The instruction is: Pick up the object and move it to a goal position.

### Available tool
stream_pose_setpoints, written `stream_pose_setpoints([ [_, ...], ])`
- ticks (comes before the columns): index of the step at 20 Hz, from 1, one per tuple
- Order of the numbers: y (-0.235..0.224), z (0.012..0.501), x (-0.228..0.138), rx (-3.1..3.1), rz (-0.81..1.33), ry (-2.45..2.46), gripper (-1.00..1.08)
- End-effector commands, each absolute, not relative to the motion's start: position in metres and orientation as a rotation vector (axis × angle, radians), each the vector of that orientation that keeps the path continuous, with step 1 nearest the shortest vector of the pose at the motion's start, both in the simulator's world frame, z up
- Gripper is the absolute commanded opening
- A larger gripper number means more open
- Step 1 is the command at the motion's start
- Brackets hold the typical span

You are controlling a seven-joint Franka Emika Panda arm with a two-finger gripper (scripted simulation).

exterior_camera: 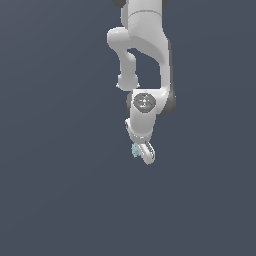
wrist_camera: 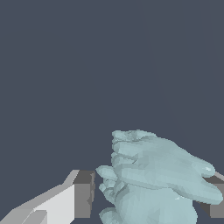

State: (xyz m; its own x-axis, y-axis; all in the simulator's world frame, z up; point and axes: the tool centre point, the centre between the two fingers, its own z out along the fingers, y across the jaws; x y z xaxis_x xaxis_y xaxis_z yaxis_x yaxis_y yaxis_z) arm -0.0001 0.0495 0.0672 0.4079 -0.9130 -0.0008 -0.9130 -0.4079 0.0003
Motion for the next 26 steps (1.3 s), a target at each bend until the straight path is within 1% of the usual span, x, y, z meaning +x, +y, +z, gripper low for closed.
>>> stream_pose_setpoints([
  [1, 0.041, 0.083, 0.000, -2.634, 0.000, 1.710, -1.00],
  [16, -0.037, 0.224, -0.003, -2.634, 0.001, 1.712, -1.00],
  [21, -0.054, 0.254, -0.002, -2.634, 0.000, 1.712, -1.00],
  [26, -0.062, 0.269, -0.001, -2.635, 0.000, 1.711, -1.00],
])
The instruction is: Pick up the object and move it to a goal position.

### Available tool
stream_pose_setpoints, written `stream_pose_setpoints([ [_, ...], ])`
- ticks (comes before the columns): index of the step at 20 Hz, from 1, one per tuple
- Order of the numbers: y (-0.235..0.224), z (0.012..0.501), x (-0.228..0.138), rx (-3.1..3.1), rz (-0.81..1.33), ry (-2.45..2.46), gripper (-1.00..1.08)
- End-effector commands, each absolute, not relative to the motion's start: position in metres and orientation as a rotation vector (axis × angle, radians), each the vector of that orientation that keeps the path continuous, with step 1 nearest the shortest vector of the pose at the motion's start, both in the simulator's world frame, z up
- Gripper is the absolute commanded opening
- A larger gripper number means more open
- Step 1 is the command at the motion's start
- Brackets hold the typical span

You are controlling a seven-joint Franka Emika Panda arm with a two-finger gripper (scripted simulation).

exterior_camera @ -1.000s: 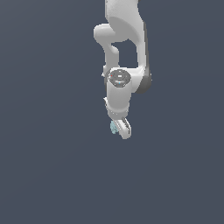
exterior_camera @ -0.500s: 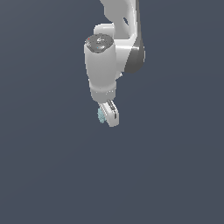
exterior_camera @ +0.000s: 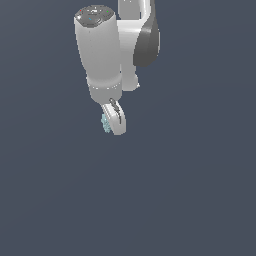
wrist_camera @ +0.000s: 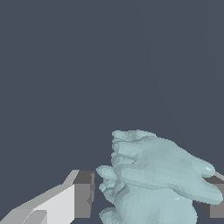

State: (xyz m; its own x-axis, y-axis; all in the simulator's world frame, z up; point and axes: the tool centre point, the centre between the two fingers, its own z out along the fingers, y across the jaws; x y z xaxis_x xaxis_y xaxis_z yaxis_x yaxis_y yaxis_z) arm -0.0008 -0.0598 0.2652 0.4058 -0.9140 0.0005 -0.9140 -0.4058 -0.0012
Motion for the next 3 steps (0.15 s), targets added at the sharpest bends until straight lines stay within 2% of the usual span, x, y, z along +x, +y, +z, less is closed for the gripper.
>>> stream_pose_setpoints([
  [1, -0.0619, 0.2700, -0.0004, -2.635, 0.000, 1.711, -1.00],
  [3, -0.0625, 0.2709, -0.0002, -2.635, 0.000, 1.711, -1.00],
])
